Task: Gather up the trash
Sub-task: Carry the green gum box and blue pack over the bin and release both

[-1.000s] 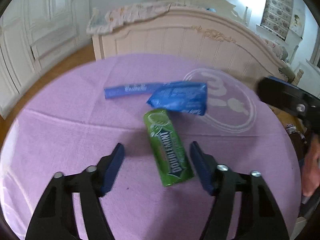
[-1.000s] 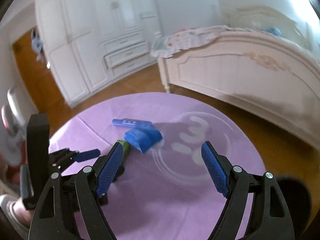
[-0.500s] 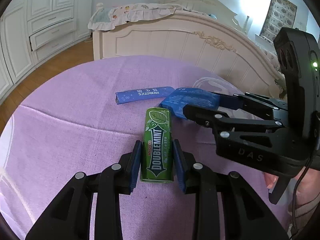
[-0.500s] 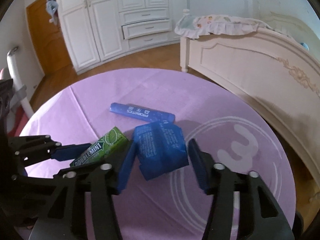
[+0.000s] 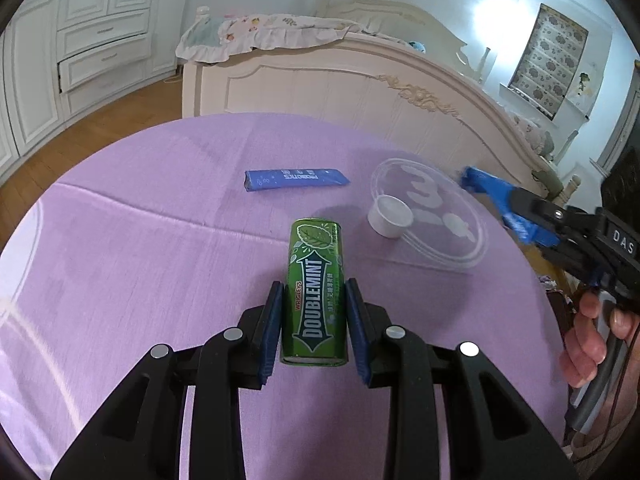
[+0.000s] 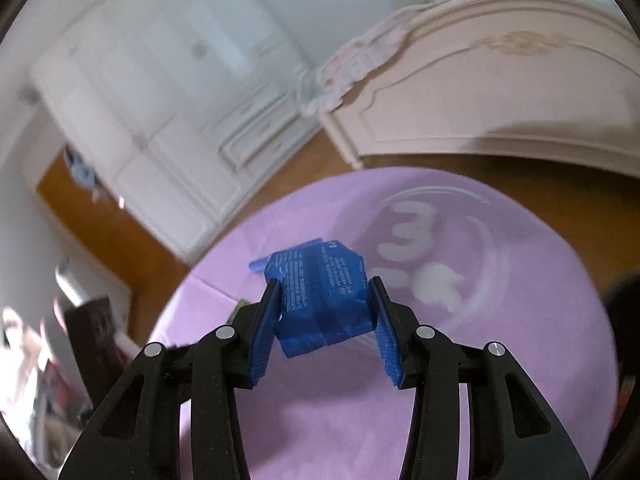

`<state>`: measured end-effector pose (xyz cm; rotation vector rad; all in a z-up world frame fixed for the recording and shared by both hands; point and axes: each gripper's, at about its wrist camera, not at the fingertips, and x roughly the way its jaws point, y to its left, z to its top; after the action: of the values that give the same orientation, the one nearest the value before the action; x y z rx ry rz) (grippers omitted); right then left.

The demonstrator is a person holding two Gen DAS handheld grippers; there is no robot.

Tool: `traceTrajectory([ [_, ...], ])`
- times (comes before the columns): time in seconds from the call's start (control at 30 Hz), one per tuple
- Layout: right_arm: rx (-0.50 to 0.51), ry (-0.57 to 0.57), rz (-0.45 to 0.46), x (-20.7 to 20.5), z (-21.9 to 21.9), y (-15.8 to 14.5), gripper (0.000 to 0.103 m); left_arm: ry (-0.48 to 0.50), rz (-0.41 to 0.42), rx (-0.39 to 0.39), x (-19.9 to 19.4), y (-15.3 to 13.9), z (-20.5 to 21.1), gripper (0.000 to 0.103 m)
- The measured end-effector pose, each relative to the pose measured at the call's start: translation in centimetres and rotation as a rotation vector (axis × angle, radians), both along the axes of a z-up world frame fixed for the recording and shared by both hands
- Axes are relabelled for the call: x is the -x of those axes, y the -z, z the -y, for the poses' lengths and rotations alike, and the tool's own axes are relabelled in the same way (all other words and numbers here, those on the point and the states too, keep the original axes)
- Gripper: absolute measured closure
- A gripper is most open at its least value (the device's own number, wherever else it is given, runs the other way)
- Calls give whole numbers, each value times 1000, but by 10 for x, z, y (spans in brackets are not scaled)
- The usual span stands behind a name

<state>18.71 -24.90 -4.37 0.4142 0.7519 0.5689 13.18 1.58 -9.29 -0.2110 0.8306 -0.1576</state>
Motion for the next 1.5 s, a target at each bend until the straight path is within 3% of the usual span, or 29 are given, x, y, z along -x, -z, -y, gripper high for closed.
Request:
traceTrajectory([
  [0.3, -28, 189, 59, 66, 71, -15, 58, 129, 85, 15, 18, -40, 55, 72],
  [0.67, -56, 374, 82, 115, 162, -17, 58, 383, 189, -7, 21, -80, 180, 72],
  [1.07, -83, 555, 28, 133, 246, 19, 58, 588, 165, -17, 8, -62, 287, 72],
  [1.5, -99, 631, -30, 124, 284, 59, 58, 663, 111, -49, -11, -40, 343, 72],
])
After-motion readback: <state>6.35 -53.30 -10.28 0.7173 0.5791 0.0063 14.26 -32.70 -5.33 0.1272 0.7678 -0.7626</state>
